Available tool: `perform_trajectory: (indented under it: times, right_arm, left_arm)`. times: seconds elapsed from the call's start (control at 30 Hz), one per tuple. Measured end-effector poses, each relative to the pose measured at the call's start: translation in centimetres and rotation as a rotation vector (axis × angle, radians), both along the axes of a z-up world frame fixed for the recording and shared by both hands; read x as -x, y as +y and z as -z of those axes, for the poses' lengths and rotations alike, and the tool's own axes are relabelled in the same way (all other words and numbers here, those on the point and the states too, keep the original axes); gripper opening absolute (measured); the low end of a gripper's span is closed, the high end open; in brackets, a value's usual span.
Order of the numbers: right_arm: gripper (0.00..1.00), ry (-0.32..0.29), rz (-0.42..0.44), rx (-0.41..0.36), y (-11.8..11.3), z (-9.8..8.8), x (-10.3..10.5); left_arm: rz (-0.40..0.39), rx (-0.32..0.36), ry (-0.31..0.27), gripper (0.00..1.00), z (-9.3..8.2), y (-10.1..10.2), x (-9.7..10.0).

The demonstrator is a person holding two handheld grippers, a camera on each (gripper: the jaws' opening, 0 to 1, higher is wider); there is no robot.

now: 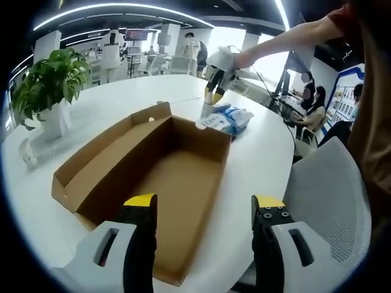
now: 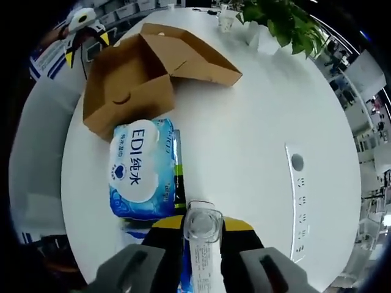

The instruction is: Operate the shoe box by opening the lid, removing the specified soft item, and placing it in the target area until the item is outside and the box remains undamaged.

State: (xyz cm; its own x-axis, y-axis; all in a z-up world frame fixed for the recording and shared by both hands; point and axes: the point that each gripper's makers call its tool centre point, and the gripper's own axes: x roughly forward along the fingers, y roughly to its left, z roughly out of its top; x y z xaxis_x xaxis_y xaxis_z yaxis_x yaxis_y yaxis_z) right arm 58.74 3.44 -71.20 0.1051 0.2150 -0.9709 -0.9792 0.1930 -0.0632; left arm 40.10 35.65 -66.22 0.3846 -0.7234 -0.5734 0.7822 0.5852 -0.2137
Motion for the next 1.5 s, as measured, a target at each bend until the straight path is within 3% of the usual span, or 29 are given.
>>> perform_trajectory:
  times: [0.27,0.63,0.93,1.17,1.5]
  right_arm:
    - [0.20,0.005,-0.035,0.017,-0.1,0.1,0.2]
    - [0.27,-0.006,-0.006,0.005,-0.3,-0.3,0.0]
    - [0.29,-0.022,0.044,-0.031,-0.5,-1.5,0.1]
    - [0.30,-0.034,0.100,-0.060,-1.0,-2.9,1.2]
    - [0.31,-0.065,0.281,-0.188,-1.9,-5.3,1.8]
  left_arm:
    - [-0.001,-0.002,0.000,0.62,0.0,0.0,0.0]
    - [-0.009,0.003,-0.001,0.63,-0.1,-0.2,-0.1]
    - [-0.023,0.023,-0.004,0.63,-0.6,-0.3,-0.1]
    - [-0.060,0.061,-0.003,0.62,-1.3,-0.1,-0.2]
    - [-0.088,0.083,-0.009,0.62,-1.9,0.6,0.0]
